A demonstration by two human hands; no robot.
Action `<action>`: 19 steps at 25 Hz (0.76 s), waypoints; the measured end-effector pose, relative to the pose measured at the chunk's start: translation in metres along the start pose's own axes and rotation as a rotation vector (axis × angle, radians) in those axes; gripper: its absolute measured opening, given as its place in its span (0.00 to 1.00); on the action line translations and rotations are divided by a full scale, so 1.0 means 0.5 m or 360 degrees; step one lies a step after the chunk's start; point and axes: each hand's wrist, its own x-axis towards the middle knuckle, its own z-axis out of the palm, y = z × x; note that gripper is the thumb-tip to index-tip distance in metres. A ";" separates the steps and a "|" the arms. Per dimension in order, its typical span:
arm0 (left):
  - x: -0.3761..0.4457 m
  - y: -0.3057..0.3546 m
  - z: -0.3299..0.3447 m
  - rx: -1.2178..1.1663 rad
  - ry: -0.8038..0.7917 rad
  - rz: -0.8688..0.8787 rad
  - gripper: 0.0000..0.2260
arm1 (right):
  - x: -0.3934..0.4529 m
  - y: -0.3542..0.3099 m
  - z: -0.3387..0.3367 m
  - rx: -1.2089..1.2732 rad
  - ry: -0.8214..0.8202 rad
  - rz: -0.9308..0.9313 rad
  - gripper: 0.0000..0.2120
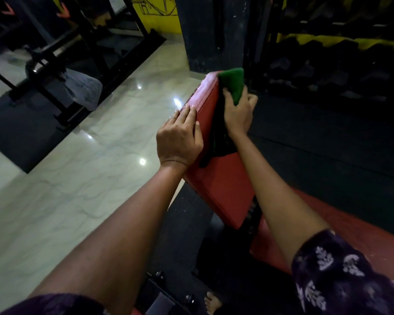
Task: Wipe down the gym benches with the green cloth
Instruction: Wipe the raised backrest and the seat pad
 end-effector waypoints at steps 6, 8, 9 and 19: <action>-0.001 0.002 0.013 -0.0017 0.0080 0.0001 0.19 | -0.016 0.110 -0.015 0.0187 -0.0138 0.0687 0.26; 0.001 0.000 0.015 0.0004 0.0095 0.0003 0.19 | -0.071 0.120 -0.013 0.0163 -0.0130 0.0845 0.30; 0.002 -0.001 0.016 0.0022 0.0103 0.0007 0.19 | -0.101 0.115 -0.009 0.0145 -0.0125 0.0870 0.31; 0.002 0.005 0.019 0.0018 0.0157 0.0010 0.19 | -0.285 0.198 -0.006 0.0143 -0.0011 0.0852 0.26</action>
